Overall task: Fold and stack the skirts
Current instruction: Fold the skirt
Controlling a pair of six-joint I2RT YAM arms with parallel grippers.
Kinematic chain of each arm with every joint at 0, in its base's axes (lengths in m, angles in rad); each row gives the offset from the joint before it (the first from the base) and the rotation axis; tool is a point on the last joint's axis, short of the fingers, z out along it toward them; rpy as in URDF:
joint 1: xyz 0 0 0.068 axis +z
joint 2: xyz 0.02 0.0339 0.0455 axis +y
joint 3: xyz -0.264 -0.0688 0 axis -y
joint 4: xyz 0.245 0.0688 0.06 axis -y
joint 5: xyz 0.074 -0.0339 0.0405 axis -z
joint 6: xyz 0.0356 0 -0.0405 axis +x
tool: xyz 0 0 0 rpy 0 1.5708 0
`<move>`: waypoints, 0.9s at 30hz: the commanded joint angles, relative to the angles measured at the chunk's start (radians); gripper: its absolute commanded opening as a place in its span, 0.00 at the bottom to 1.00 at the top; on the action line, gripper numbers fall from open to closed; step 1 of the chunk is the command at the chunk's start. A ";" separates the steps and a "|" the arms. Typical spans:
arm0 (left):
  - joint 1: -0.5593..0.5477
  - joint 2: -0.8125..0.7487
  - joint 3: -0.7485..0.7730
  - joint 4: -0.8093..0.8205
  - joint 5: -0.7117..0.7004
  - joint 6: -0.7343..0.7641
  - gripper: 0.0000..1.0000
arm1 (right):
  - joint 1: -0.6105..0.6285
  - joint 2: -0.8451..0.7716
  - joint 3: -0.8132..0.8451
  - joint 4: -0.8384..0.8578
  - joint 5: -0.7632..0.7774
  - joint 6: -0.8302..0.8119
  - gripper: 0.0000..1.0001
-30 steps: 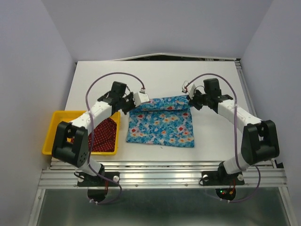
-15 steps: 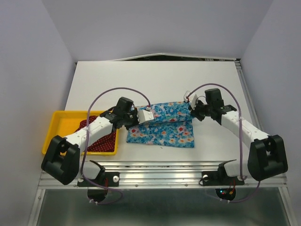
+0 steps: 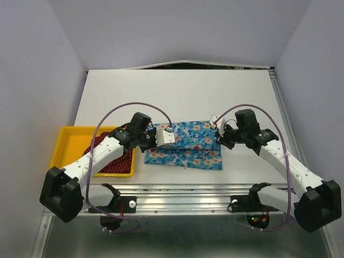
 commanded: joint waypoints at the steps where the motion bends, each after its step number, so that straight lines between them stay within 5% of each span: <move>1: -0.040 -0.027 -0.039 -0.123 0.046 0.044 0.27 | 0.049 -0.025 -0.081 -0.112 -0.068 -0.056 0.01; 2: -0.054 -0.027 -0.042 -0.132 0.050 0.047 0.41 | 0.049 -0.031 -0.099 -0.133 -0.074 -0.076 0.14; 3: -0.060 -0.030 -0.046 -0.137 0.049 0.044 0.52 | 0.049 -0.037 -0.101 -0.152 -0.083 -0.095 0.14; 4: -0.066 -0.039 -0.045 -0.156 0.056 0.044 0.57 | 0.049 -0.046 -0.101 -0.172 -0.095 -0.098 0.43; 6: -0.066 -0.052 -0.036 -0.189 0.070 0.058 0.59 | 0.049 -0.051 -0.072 -0.176 -0.094 -0.051 0.75; 8: -0.066 -0.065 -0.028 -0.193 0.078 0.046 0.59 | 0.049 -0.039 -0.046 -0.147 -0.079 0.003 0.85; 19: -0.060 0.083 0.033 0.047 -0.005 -0.178 0.58 | 0.127 0.207 0.005 -0.026 -0.148 0.201 0.83; 27: -0.022 0.283 0.067 0.061 0.018 -0.200 0.50 | 0.175 0.356 -0.072 0.119 0.021 0.198 0.58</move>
